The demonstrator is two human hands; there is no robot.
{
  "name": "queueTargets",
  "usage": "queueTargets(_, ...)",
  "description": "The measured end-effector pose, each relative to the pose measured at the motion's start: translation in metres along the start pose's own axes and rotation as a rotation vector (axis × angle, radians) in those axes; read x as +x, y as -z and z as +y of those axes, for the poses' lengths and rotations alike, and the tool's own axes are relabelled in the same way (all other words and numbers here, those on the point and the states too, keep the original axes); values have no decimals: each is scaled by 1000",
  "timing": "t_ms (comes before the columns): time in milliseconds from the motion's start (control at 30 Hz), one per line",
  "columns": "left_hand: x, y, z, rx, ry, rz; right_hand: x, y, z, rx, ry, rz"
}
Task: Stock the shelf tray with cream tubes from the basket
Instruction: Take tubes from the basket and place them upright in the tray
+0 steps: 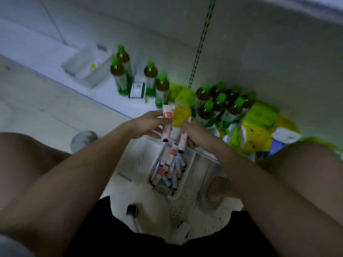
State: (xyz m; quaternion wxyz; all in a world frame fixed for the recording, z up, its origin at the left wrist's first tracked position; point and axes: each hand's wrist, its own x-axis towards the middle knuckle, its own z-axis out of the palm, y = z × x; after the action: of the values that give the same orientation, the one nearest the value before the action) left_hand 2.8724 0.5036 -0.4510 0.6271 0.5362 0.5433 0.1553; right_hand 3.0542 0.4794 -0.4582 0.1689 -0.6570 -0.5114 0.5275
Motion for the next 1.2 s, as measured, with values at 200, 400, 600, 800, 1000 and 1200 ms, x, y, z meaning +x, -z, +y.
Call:
queueTargets(200, -84, 25, 127, 165, -244, -176, -87, 68, -85, -59, 300, -71)
queueTargets(400, -165, 18, 241, 208, -489, -139, -185, 131, -152, -165, 653, 1)
queueTargets(600, -195, -4, 321, 223, -725, -19, -239, 190, -191, -194, 801, 262)
queueTargets(800, -188, -4, 379, 319, -844, 170, -254, 249, -214, -295, 775, 479)
queueTargets(1000, -157, 2, 413, 316, -898, 196, -241, 309, -242, -590, 722, 748)
queueTargets(1200, -104, -3, 437, 440, -898, 195, -191, 346, -262, -742, 649, 910)
